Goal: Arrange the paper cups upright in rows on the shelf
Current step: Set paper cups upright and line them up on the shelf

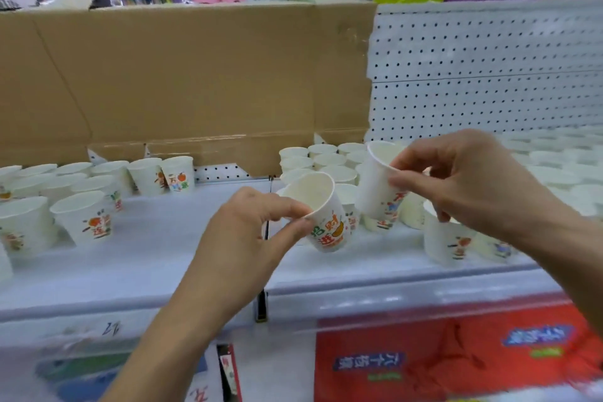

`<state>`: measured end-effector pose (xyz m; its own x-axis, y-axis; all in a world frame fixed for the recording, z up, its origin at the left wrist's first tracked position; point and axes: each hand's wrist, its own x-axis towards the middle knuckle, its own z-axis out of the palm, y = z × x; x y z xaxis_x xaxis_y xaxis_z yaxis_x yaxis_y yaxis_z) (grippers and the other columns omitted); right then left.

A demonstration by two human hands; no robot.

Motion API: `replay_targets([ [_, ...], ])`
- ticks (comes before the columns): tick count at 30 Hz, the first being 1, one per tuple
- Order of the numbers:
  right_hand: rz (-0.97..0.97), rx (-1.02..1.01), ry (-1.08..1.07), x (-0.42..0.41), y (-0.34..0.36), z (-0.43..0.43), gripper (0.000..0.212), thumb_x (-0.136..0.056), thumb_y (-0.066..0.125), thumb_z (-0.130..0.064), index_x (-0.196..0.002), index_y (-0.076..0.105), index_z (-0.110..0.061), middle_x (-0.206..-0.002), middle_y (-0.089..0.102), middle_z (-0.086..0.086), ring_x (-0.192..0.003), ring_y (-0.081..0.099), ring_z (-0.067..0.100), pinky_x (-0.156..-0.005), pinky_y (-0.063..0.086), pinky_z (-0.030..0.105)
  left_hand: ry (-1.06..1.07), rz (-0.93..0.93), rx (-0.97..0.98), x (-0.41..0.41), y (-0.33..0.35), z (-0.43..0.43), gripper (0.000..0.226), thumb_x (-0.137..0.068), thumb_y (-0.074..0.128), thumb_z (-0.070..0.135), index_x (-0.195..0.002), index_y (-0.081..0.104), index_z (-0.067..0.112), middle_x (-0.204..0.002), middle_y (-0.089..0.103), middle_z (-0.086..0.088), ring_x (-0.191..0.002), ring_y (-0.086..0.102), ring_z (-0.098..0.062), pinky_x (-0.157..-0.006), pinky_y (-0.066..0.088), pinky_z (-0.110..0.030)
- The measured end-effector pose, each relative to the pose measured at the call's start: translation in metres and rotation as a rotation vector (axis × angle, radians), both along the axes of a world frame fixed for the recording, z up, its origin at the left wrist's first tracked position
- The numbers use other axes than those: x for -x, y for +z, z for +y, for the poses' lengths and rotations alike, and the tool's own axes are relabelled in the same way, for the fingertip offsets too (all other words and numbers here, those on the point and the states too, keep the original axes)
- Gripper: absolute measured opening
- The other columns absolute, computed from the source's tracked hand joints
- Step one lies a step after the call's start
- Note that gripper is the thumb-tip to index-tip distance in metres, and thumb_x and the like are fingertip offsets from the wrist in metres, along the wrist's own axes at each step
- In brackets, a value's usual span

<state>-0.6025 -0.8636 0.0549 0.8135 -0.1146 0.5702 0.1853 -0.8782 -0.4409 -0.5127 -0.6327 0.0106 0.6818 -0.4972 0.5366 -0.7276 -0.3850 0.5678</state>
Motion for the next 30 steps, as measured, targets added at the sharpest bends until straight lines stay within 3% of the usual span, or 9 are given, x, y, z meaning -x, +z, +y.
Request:
replay_targets([
  [3, 0.071, 0.106, -0.103, 0.000, -0.019, -0.010, 0.010, -0.084, 0.069, -0.032, -0.075, 0.068, -0.031, -0.062, 0.059, -0.023, -0.060, 0.053, -0.010, -0.055, 0.037, 0.020, 0.010, 0.001, -0.128, 0.003, -0.004, -0.024, 0.014, -0.083, 0.063, 0.047, -0.082, 0.060, 0.061, -0.091, 0.054, 0.014, -0.090, 0.047, 0.004, -0.071, 0.042, -0.016],
  [7, 0.176, 0.273, -0.209, -0.006, -0.034, -0.013, 0.010, -0.087, 0.062, -0.042, -0.085, 0.069, -0.035, -0.086, 0.066, -0.016, -0.082, 0.057, 0.006, -0.073, 0.048, 0.032, 0.032, -0.015, -0.297, -0.003, -0.007, -0.045, 0.014, -0.087, 0.060, 0.050, -0.098, 0.068, 0.051, -0.096, 0.055, 0.008, -0.087, 0.050, -0.004, -0.074, 0.046, -0.028],
  [9, 0.203, 0.332, -0.224, -0.008, -0.039, -0.014, 0.014, -0.088, 0.060, -0.044, -0.090, 0.069, -0.034, -0.091, 0.068, -0.013, -0.090, 0.060, 0.015, -0.075, 0.050, 0.033, 0.014, -0.022, -0.369, -0.006, -0.008, -0.052, 0.015, -0.088, 0.060, 0.049, -0.100, 0.069, 0.049, -0.097, 0.058, 0.008, -0.091, 0.050, -0.007, -0.078, 0.048, -0.031],
  [17, 0.286, 0.372, -0.210, -0.005, -0.042, -0.020, 0.017, -0.087, 0.060, -0.046, -0.094, 0.070, -0.034, -0.092, 0.070, -0.013, -0.090, 0.062, 0.015, -0.072, 0.049, 0.030, 0.017, -0.101, -0.451, 0.000, -0.010, -0.070, 0.019, -0.090, 0.060, 0.046, -0.105, 0.071, 0.044, -0.086, 0.056, 0.017, -0.083, 0.040, -0.004, -0.074, 0.049, -0.030],
  [21, 0.291, 0.361, -0.214, -0.004, -0.044, -0.022, 0.018, -0.088, 0.059, -0.046, -0.094, 0.070, -0.033, -0.092, 0.070, -0.012, -0.090, 0.061, 0.016, -0.072, 0.050, 0.031, 0.064, -0.117, -0.484, 0.002, -0.011, -0.074, 0.022, -0.091, 0.058, 0.048, -0.108, 0.070, 0.044, -0.102, 0.067, 0.013, -0.087, 0.047, -0.008, -0.070, 0.046, -0.027],
  [25, 0.298, 0.305, -0.187, -0.004, -0.045, -0.024, 0.016, -0.089, 0.059, -0.041, -0.095, 0.070, -0.033, -0.094, 0.070, -0.012, -0.093, 0.061, 0.015, -0.074, 0.049, 0.032, 0.110, -0.107, -0.490, 0.002, -0.010, -0.076, 0.022, -0.089, 0.058, 0.050, -0.108, 0.069, 0.046, -0.105, 0.066, 0.012, -0.098, 0.053, -0.012, -0.078, 0.050, -0.034],
  [30, 0.291, 0.262, -0.157, -0.001, -0.047, -0.026, 0.029, -0.089, 0.058, -0.049, -0.116, 0.062, -0.041, -0.106, 0.067, -0.020, -0.104, 0.058, 0.008, -0.079, 0.044, 0.028, 0.146, -0.115, -0.447, 0.007, -0.010, -0.074, 0.029, -0.086, 0.063, 0.050, -0.115, 0.064, 0.044, -0.111, 0.064, 0.020, -0.100, 0.048, -0.006, -0.083, 0.047, -0.031],
])
